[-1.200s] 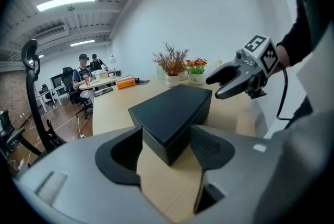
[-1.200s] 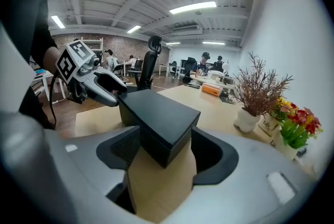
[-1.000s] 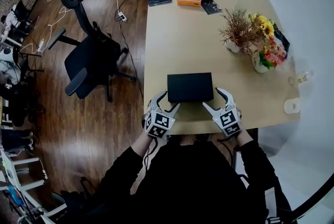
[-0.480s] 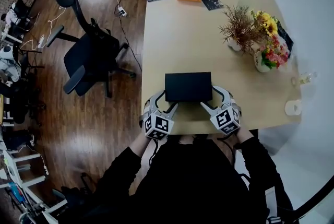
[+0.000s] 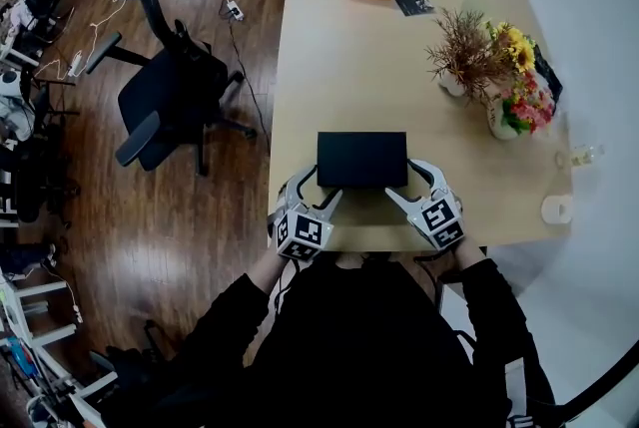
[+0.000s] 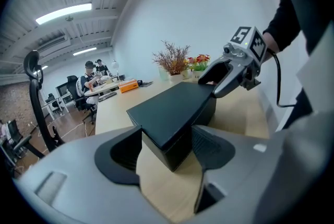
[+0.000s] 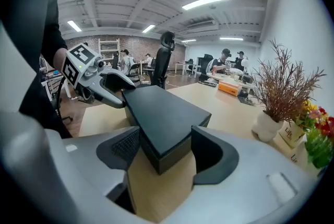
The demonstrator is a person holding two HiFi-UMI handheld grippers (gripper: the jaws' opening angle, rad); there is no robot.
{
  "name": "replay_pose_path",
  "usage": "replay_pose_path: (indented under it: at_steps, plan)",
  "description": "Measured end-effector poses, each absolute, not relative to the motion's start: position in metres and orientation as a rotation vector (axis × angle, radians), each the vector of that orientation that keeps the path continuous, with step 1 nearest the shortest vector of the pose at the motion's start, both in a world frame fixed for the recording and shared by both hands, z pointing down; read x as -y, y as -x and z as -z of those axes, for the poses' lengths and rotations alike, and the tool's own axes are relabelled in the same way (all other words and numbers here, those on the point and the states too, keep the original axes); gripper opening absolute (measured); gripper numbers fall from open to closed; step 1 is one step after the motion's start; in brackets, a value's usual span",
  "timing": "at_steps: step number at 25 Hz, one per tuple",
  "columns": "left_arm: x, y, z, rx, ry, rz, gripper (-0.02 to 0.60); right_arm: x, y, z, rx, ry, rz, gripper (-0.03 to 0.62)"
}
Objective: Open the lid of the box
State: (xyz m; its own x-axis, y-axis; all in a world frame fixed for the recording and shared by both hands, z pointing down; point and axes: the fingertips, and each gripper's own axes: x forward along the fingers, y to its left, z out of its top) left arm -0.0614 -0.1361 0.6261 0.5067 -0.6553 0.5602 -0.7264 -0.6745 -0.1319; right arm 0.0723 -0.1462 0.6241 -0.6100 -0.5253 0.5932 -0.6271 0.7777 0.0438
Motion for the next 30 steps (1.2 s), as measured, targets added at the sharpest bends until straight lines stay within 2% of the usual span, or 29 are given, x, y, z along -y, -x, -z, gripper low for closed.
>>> replay_pose_path:
  at_steps: [5, 11, 18, 19, 21, 22, 24, 28, 30]
  plan:
    - [0.138, 0.067, -0.635, 1.190, -2.452, -0.699, 0.259, 0.149, -0.072, -0.621, 2.389, -0.885, -0.300, 0.301]
    - [0.136, 0.066, -0.636, 1.200, -2.461, -0.699, 0.256, 0.148, -0.073, -0.619, 2.413, -0.898, -0.396, 0.293]
    - [0.136, 0.067, -0.637, 1.195, -2.462, -0.713, 0.256, 0.150, -0.073, -0.602, 2.544, -0.936, -0.768, 0.288]
    - [0.136, 0.066, -0.638, 1.190, -2.470, -0.728, 0.256, 0.150, -0.073, -0.600, 2.567, -0.927, -0.899, 0.279]
    - [0.134, 0.063, -0.639, 1.160, -2.508, -0.785, 0.238, 0.150, -0.071, -0.595, 2.587, -0.895, -1.167, 0.146]
    - [0.132, 0.061, -0.640, 1.138, -2.530, -0.823, 0.236, 0.151, -0.071, -0.591, 2.591, -0.895, -1.201, 0.129]
    - [0.128, 0.060, -0.636, 1.110, -2.564, -0.868, 0.225, 0.156, -0.073, -0.579, 2.607, -0.929, -1.078, 0.148]
    - [0.138, 0.068, -0.595, 1.201, -2.645, -0.828, 0.213, 0.166, -0.074, -0.553, 2.615, -0.956, -0.771, 0.137]
    - [0.152, 0.075, -0.573, 1.301, -2.705, -0.865, 0.213, 0.169, -0.074, -0.547, 2.616, -0.950, -0.722, 0.137]
